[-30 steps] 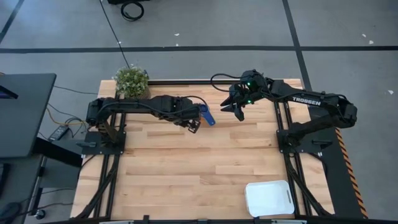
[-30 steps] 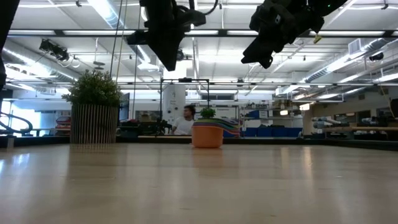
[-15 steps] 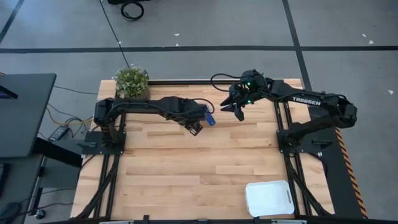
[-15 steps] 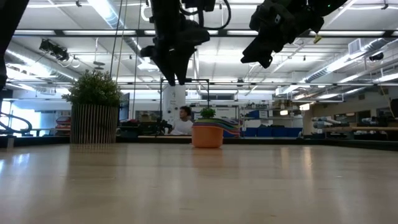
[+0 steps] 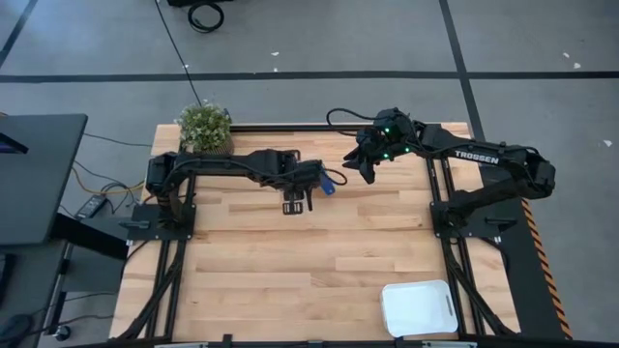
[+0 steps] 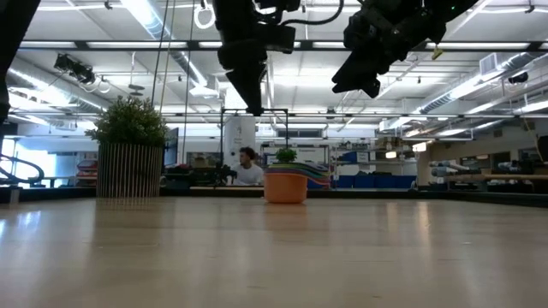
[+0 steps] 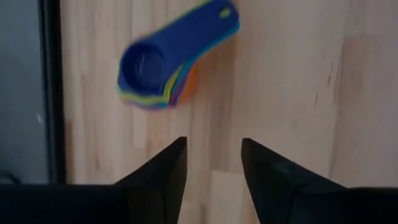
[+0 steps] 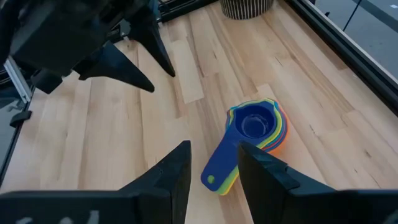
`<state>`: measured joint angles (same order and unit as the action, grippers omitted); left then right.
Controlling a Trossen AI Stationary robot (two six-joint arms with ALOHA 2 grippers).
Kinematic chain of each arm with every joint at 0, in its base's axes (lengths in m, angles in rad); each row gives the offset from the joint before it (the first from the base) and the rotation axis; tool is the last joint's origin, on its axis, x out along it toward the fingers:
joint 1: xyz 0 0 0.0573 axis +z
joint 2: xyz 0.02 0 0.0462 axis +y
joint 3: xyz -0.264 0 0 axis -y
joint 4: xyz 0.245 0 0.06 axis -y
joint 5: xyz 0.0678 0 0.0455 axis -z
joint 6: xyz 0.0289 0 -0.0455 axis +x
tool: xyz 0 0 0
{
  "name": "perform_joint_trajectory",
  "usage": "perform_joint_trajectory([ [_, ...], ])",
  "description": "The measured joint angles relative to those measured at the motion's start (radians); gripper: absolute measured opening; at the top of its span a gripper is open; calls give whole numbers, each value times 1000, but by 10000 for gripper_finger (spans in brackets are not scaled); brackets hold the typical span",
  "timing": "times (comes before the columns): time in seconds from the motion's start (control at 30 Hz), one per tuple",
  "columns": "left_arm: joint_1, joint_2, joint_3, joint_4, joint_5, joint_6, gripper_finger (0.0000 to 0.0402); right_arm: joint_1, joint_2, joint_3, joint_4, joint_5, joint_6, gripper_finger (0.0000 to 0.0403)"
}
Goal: Nest measuring cups in basket
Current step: Put the stacked measuring cups into the white bin
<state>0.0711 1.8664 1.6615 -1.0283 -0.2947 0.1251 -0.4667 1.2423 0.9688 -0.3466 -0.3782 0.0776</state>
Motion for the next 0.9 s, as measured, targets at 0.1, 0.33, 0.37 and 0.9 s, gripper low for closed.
perform_joint_trajectory([
  [0.1,0,0,0,34,-1,136,160,0,0,0,0,0,-2,136],
  [0.33,0,0,0,43,-1,245,154,-1,-1,0,-1,-12,-28,136],
  [0.37,0,0,0,44,-1,245,149,-1,-4,0,-2,-12,-38,136],
  [0.9,43,0,0,86,-13,-59,122,-15,-52,0,-3,-10,-62,136],
])
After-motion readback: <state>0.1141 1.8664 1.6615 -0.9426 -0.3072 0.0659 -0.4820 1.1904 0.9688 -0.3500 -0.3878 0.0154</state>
